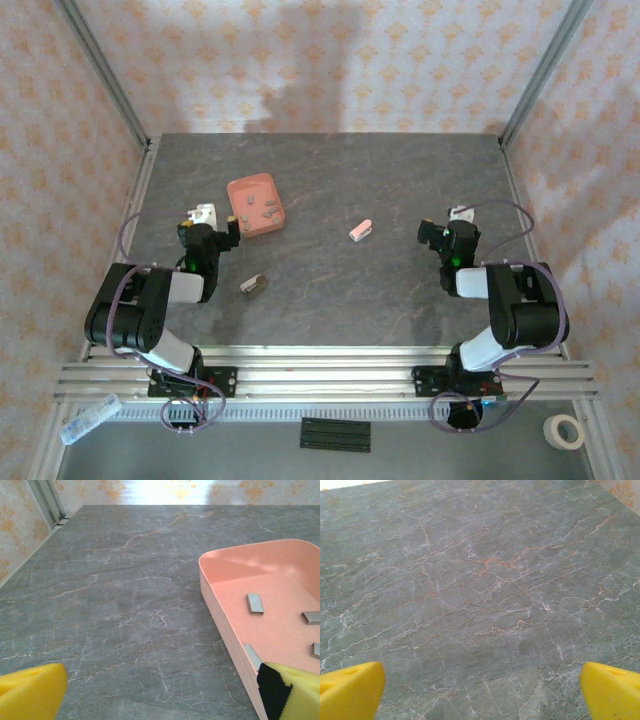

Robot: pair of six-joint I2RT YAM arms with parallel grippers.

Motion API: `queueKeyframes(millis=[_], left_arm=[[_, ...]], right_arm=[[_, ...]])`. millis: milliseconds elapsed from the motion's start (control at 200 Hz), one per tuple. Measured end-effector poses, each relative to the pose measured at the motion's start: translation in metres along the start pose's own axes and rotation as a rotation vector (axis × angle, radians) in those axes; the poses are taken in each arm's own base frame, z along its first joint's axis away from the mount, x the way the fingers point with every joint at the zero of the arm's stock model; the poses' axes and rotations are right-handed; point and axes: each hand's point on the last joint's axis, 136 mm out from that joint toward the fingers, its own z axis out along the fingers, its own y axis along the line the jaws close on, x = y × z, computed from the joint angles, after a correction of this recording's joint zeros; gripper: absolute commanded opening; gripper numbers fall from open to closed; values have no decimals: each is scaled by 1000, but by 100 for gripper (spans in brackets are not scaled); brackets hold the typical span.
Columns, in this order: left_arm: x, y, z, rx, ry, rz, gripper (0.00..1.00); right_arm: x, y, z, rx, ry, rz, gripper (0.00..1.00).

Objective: Load the staples into the stapler

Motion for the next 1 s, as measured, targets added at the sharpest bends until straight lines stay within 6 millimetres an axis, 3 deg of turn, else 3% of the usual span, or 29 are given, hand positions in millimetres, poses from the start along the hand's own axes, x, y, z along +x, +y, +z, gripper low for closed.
queueKeyframes(millis=[1001], left_arm=[[1,-3,0,28,7,6,100]], right_arm=[[0,0,0,0,0,0,99]])
